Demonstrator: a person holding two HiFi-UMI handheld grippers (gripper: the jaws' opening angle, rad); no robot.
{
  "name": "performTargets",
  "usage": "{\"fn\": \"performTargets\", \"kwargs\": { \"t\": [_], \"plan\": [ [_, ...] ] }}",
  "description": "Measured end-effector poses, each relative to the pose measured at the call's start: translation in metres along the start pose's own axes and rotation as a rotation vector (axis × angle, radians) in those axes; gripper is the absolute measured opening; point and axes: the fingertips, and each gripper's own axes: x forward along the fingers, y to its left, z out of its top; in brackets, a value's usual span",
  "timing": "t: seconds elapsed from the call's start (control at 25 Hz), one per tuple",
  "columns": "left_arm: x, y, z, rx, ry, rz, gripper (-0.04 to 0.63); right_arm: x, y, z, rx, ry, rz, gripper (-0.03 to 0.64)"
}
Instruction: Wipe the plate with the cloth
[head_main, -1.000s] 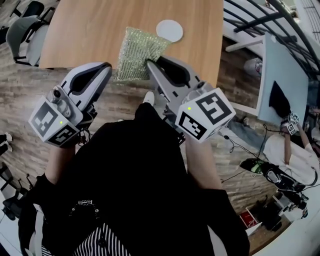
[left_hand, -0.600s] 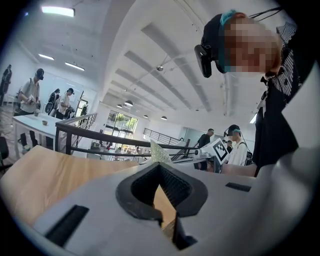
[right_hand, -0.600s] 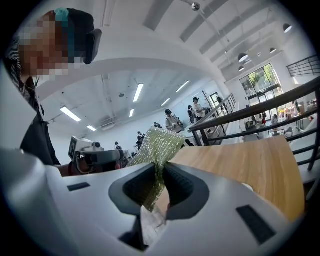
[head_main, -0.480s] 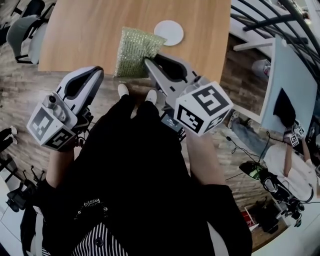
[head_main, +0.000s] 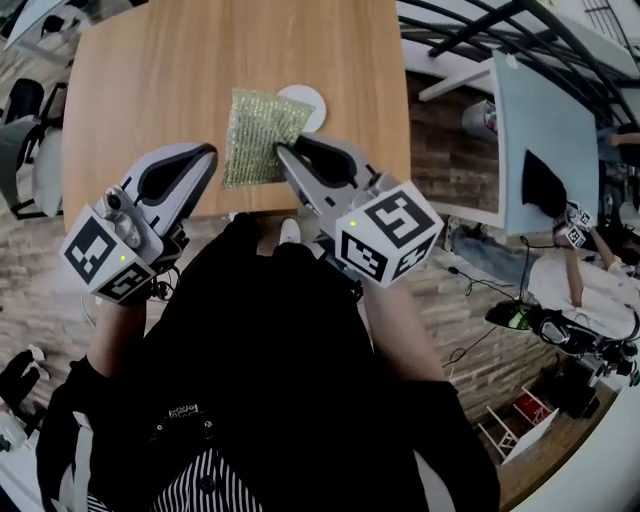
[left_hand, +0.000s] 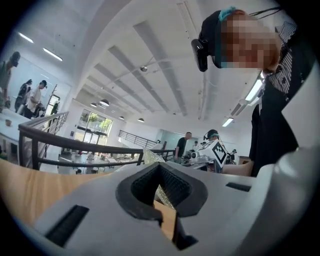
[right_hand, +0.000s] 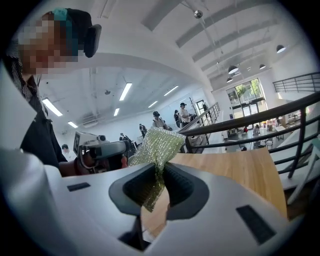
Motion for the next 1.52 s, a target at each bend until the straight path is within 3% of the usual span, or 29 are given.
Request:
{"fn": "performTargets", "kwargs": {
  "t": [0.16,0.28,0.48,0.64,0.84,0.96,1.16,1.36,1.52],
  "plan": [
    [0.001,0.035,0.022,0.027,-0.015,-0.081,-0.002,0.006,-0.009,0.025,0.007,-0.05,-0.13,0.049],
    [0.0,0.059,0.028,0.003,-0.031,-0.124,-0.002,0.015,-0.012,0.037,0.003,-0.068,-0.201,0.049],
    [0.015,0.062,0.017,-0.026,-0.008,-0.223,-0.002,-0.006,-0.022,0.035,0.03,-0.046,-0.323,0.049],
    [0.024,0.056,0.02,-0.008,-0.001,-0.242,-0.002,-0.018,-0.034,0.039,0.052,-0.054,-0.353,0.049],
    [0.034,0.06,-0.004,0.006,0.023,-0.2,-0.002,-0.007,-0.059,0.029,0.041,-0.043,-0.296,0.049],
    [0.054,0.067,0.003,0.015,0.035,-0.159,-0.002,0.001,-0.085,0.036,0.044,-0.033,-0.25,0.049],
    [0.069,0.08,0.01,-0.031,0.036,-0.103,-0.002,0.023,-0.114,0.056,0.03,-0.014,-0.178,0.049],
    [0.07,0.094,-0.008,-0.044,0.083,-0.039,-0.002,0.045,-0.13,0.05,0.037,0.02,-0.123,0.049],
    [0.078,0.102,-0.012,-0.098,0.077,-0.026,-0.002,0.058,-0.146,0.045,0.051,0.036,-0.098,0.049]
  ]
}}
